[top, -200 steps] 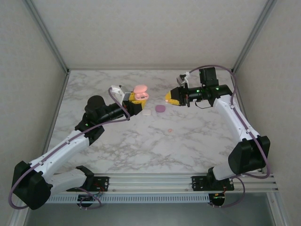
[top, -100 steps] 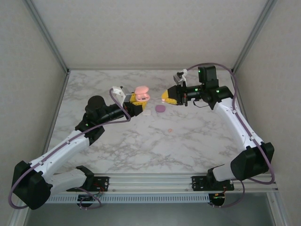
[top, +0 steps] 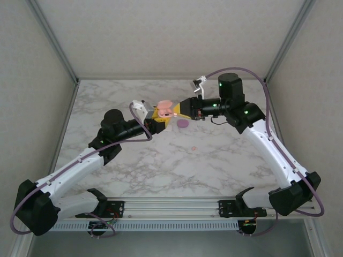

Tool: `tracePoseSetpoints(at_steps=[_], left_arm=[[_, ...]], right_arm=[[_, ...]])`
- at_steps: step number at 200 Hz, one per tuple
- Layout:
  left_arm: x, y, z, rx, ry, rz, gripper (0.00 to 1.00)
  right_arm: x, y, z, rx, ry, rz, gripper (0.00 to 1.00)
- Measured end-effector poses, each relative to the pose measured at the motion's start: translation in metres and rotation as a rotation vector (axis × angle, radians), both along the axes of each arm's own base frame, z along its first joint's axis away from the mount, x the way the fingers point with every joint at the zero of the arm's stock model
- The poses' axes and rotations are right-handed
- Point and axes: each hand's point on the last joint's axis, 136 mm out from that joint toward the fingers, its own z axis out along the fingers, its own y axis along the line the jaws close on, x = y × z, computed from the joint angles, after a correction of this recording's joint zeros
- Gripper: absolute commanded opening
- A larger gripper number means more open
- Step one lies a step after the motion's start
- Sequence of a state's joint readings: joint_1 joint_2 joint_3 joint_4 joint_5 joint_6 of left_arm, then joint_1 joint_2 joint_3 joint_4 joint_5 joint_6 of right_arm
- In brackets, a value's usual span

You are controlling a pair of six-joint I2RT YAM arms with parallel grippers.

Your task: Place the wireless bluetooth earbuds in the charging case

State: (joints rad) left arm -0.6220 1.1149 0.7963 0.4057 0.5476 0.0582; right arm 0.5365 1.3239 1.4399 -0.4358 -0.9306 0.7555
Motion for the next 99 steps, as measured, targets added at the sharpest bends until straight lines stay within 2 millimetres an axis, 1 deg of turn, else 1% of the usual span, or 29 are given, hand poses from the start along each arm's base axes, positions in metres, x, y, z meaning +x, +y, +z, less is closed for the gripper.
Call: tracePoseSetpoints(at_steps=[54, 99], left_arm=[[-0.001, -0.001, 0.001, 0.007, -0.017, 0.000, 0.25], [-0.001, -0.003, 0.009, 0.002, -0.030, -0.005, 0.25]], right_arm=[[0.002, 0.013, -0.006, -0.040, -0.035, -0.057, 0.17], [0.007, 0.019, -0.005, -0.052, -0.063, -0.114, 0.18]])
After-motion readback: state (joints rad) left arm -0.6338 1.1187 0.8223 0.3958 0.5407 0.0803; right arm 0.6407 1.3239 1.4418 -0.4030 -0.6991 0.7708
